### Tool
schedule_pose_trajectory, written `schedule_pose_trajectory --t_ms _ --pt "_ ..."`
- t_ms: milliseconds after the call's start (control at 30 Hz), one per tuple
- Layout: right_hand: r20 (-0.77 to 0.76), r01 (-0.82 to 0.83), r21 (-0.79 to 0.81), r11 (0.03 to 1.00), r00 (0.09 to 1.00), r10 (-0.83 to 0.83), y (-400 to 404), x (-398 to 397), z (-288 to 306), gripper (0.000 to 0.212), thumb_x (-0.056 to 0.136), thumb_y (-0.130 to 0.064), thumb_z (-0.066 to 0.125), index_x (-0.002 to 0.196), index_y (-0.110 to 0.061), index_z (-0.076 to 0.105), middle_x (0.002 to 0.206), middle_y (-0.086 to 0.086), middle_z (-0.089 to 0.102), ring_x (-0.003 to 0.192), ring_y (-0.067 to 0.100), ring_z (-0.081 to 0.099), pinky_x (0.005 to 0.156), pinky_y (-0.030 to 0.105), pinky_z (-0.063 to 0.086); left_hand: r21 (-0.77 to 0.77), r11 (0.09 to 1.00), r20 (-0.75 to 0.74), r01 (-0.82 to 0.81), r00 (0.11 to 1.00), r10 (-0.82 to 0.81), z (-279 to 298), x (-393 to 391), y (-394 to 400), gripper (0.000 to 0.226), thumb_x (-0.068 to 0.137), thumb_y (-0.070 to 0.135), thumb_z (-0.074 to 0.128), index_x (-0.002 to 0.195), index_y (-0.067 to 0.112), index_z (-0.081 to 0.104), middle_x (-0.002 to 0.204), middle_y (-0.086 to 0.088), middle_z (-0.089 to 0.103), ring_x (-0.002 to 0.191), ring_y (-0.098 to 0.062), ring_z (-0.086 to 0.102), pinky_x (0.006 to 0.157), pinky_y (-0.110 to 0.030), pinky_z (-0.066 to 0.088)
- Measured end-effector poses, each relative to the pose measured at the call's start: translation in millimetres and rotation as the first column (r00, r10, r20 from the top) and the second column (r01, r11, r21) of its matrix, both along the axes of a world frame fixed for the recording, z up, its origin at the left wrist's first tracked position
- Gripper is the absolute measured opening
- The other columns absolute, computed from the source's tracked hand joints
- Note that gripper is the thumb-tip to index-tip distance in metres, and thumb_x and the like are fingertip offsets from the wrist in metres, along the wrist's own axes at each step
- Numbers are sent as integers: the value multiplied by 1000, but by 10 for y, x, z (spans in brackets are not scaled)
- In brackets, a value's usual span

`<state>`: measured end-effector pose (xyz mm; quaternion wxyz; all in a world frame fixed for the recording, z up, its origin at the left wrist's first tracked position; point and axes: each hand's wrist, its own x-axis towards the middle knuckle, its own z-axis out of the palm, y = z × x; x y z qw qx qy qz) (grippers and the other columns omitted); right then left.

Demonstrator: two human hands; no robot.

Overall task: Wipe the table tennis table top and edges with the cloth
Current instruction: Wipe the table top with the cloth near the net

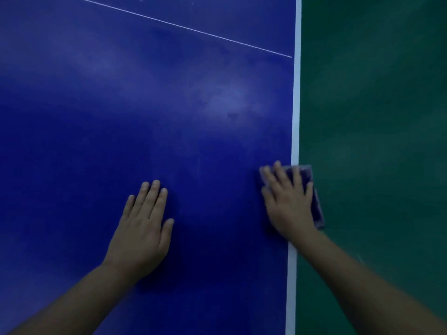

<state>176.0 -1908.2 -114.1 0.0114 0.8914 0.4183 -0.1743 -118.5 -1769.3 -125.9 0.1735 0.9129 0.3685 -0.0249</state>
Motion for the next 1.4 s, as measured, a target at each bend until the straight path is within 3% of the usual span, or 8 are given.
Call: schedule_pose_trajectory --t_ms 100,233,433,633,867,1000,1167,1400 --pt "10 179 73 981 984 -181 696 -16 -47 52 106 -46 22 157 -43 11 168 -11 1 153 31 -4 117 67 -1 6 1000 10 22 1000 -22 1 -116 -90 66 100 44 21 155 8 15 164 -5 7 152 -13 -9 121 -31 -10" --pt "108 -212 171 962 975 196 812 -1065 -113 52 102 -45 29 153 -37 31 165 -4 23 149 37 17 114 71 11 -1 999 12 37 999 -37 -20 -288 -185 66 100 43 23 155 6 19 164 -6 9 152 -14 -6 122 -31 -8" --pt "17 -575 89 814 818 576 -669 -1687 -53 50 103 -50 29 152 -41 28 163 -9 26 152 29 12 115 64 11 2 999 1 39 999 -39 -5 -669 -311 68 99 46 19 155 7 19 164 -4 6 152 -13 -8 121 -29 -13" --pt "-1 40 30 999 999 -40 -218 -1256 -2 51 105 -49 21 156 -47 10 167 -14 1 154 28 -6 118 66 -5 -11 999 -8 49 999 -49 12 -1101 -500 70 97 49 14 155 11 14 163 -1 1 151 -13 -11 119 -28 -16" --pt "9 -357 140 923 933 360 -801 -2876 -51 51 101 -48 33 151 -39 33 162 -7 29 151 32 19 118 66 7 -53 999 11 2 1000 -2 20 -1237 -689 74 93 52 9 156 14 16 164 -3 -2 151 -16 -11 122 -37 -6" --pt "11 -301 35 953 954 301 -1517 -2555 -49 52 100 -49 32 151 -45 30 162 -13 25 151 30 20 116 64 11 -87 996 -1 6 1000 -6 50 -1364 -844 77 91 55 6 157 17 13 163 1 -7 150 -14 -17 121 -35 -11" --pt "3 80 6 997 997 -80 -1114 -2228 -27 51 105 -52 15 156 -46 12 165 -18 -2 154 24 -9 118 62 -9 -104 994 -23 23 999 -26 72 -1430 -1081 78 89 56 2 157 19 7 161 4 -14 147 -13 -24 118 -32 -18" --pt "20 -176 91 980 984 175 -1768 -2715 -81 49 102 -45 32 150 -39 37 160 -9 33 151 30 22 114 62 11 -124 992 8 33 999 -32 58 -1357 -1365 75 92 53 10 156 15 17 163 0 -3 150 -17 -14 122 -38 -9"
